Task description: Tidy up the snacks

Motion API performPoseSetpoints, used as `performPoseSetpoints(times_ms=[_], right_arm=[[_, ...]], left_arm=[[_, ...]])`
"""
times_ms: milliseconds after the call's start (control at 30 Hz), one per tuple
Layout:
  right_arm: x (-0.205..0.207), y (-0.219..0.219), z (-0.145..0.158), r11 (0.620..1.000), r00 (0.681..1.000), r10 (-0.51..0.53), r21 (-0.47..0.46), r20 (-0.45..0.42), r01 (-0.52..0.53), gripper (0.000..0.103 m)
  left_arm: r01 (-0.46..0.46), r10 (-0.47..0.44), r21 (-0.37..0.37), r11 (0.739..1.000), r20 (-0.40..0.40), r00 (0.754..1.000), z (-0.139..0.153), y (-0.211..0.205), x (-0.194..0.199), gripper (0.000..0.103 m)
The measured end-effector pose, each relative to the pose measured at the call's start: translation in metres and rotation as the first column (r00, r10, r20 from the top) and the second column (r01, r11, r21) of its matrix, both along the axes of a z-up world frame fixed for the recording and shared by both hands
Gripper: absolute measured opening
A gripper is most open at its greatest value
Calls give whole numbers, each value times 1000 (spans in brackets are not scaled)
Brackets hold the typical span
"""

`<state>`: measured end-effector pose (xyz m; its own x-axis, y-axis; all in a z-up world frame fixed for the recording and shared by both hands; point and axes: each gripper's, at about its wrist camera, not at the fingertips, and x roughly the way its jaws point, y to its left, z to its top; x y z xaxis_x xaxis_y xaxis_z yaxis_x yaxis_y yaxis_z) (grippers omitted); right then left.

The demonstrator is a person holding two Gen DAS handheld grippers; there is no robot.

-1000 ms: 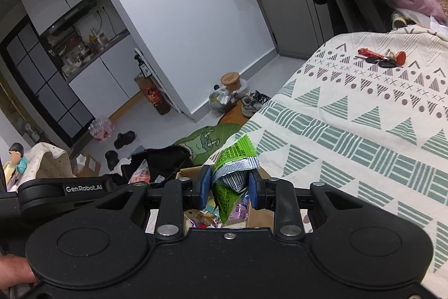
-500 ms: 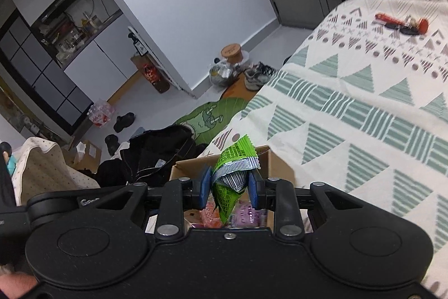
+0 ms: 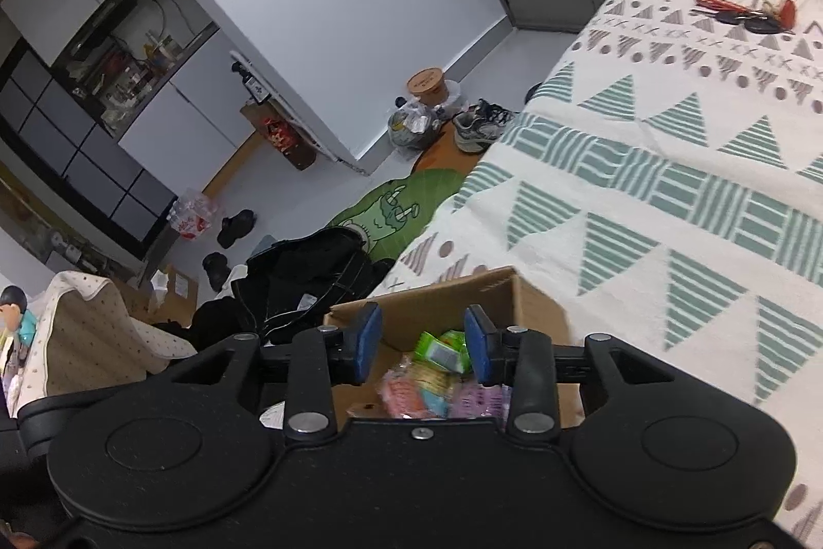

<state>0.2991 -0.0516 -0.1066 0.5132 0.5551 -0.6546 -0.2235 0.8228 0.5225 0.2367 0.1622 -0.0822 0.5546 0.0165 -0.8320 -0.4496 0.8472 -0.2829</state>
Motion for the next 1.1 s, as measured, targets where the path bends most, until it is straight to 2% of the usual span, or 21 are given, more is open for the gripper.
performPoseSetpoints(times_ms=[300,467,633,800,900,1100], right_arm=[[-14,-50,17,998,999,-52,-33,3,52,39],[-27,-63,25,998,999,-52,-33,15,53,43],[-41,-72,33,999,999,-43,-33,31,44,47],[-55,-81,43,999,998,-38,-36,51,40,53],[-63,-85,50,998,997,-35,-41,67,37,60],[-82,-97,60,997,993,-46,-55,112,52,83]], left_arm=[[-12,9,74,997,37,999,25,-17,-19,75],[-28,26,81,996,34,999,33,-23,-32,78],[-27,21,119,993,52,998,43,-35,-47,85],[-32,22,142,989,71,997,53,-45,-61,87],[-30,18,155,988,78,997,57,-52,-69,90],[-9,-6,170,985,87,996,62,-66,-84,91]])
